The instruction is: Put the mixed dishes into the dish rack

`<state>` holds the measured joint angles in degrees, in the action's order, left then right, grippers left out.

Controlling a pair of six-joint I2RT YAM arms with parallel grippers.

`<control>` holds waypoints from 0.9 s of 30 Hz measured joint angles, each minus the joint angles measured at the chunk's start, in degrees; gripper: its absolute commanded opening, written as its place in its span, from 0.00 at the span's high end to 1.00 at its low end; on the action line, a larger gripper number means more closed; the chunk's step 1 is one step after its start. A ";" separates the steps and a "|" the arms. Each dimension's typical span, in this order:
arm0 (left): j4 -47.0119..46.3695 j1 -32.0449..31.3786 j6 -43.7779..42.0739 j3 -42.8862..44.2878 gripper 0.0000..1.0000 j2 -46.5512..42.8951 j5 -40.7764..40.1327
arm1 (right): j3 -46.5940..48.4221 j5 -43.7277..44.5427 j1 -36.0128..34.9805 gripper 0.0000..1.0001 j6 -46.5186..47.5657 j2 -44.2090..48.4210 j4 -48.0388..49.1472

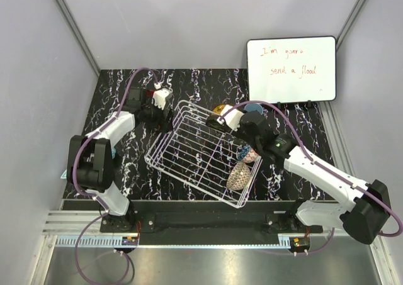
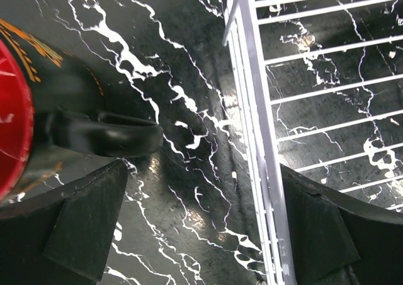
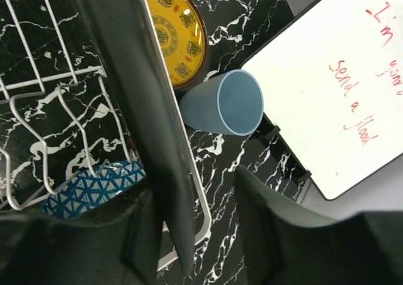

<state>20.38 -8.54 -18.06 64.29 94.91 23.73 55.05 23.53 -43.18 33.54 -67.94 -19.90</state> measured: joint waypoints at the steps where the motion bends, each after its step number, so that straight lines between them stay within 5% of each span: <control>1: -0.24 0.00 0.11 -0.39 0.01 0.00 0.00 | 0.00 -0.20 0.00 0.65 0.07 -0.17 0.00; 5: -1.14 0.11 0.37 -1.66 0.02 -0.02 0.02 | 0.00 -0.68 0.04 0.87 0.83 -0.94 0.00; 10: -1.46 0.72 0.33 -3.61 0.02 -0.39 0.02 | 0.00 1.27 0.15 0.99 5.22 -1.53 0.46; 27: 0.79 3.50 -2.10 -11.65 0.02 -9.09 -0.17 | 0.07 1.38 0.04 1.00 10.01 -1.55 0.72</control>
<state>21.17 -5.04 -20.16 52.64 85.82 23.55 55.11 24.91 -43.13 43.55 -69.49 -19.18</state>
